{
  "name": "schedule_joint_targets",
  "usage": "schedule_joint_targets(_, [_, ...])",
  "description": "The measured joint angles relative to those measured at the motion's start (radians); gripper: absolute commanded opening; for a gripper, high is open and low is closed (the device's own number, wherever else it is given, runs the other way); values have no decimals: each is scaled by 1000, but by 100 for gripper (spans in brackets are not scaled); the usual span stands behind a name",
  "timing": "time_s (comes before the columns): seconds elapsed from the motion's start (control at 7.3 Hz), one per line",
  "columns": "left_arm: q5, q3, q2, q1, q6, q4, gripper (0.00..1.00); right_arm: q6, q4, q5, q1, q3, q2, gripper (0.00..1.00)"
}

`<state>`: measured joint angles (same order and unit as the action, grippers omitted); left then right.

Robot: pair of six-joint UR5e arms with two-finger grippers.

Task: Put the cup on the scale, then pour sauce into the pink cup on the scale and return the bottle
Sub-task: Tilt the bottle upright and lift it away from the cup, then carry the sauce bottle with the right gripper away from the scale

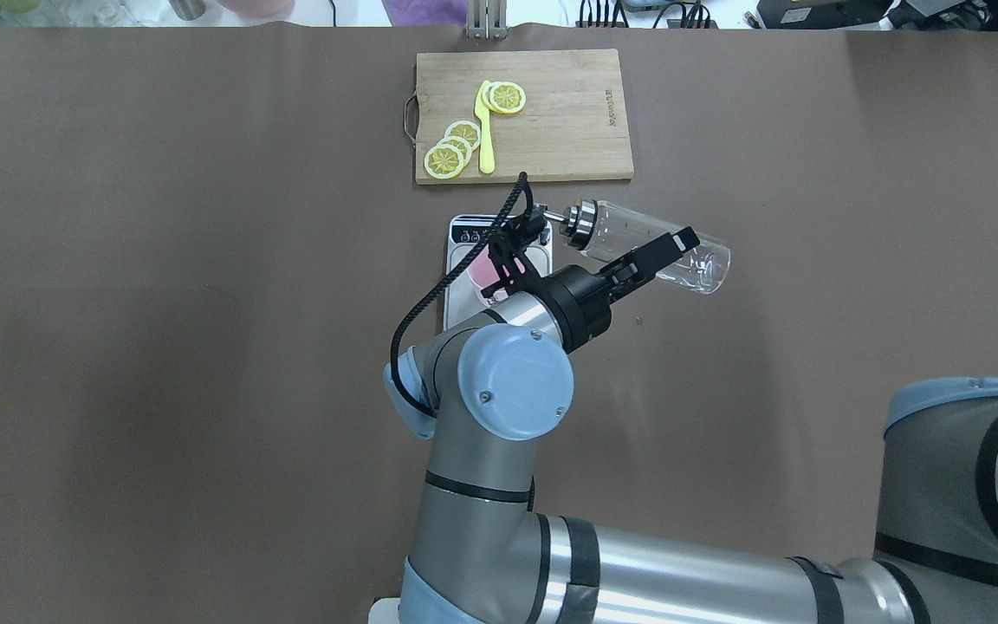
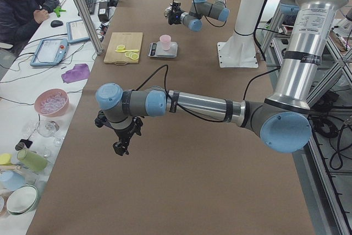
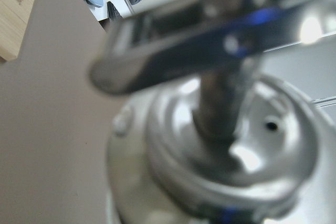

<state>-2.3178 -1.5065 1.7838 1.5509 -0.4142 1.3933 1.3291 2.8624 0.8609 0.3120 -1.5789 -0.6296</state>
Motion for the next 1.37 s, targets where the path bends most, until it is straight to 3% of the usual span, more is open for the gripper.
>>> schedule_joint_targets(0.69, [0,-1,-1,0,0,1,98,-240,-307,18,73,-411,-252,0])
schedule_joint_targets(0.96, [0,-1,-1,0,0,2,98,-357,-491,126,150,-489,-310,0])
schedule_joint_targets(1.37, [0,1,0,0,0,4,98,-576,-813,363,326,-502,-419,0])
